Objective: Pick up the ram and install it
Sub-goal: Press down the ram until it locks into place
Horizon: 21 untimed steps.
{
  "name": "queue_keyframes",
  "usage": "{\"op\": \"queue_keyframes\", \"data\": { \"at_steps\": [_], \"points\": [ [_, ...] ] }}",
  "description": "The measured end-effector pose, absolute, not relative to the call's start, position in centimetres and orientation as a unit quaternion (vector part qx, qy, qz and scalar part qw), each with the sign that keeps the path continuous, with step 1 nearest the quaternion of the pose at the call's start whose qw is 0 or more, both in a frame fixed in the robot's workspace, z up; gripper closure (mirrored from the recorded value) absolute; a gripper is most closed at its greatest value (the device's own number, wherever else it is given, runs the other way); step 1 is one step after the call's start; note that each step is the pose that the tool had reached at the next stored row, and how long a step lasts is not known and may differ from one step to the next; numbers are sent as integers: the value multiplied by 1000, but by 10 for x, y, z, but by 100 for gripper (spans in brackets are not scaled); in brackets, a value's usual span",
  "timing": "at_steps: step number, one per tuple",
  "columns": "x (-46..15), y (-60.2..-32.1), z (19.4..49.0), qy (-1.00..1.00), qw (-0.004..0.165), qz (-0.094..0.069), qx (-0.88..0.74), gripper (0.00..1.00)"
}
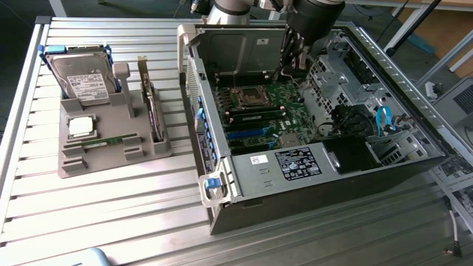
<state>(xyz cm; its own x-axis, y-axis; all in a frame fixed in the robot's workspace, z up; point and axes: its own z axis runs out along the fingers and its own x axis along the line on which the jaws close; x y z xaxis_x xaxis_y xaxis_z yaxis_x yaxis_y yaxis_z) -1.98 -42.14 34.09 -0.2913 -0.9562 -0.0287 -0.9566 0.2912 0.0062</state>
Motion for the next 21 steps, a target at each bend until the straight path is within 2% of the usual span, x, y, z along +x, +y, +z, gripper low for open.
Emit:
{"op": "queue_keyframes", "data": {
  "at_steps": [21],
  "points": [
    [-20, -421, 341, 895, 11, 9, -446, 89]
  ]
}}
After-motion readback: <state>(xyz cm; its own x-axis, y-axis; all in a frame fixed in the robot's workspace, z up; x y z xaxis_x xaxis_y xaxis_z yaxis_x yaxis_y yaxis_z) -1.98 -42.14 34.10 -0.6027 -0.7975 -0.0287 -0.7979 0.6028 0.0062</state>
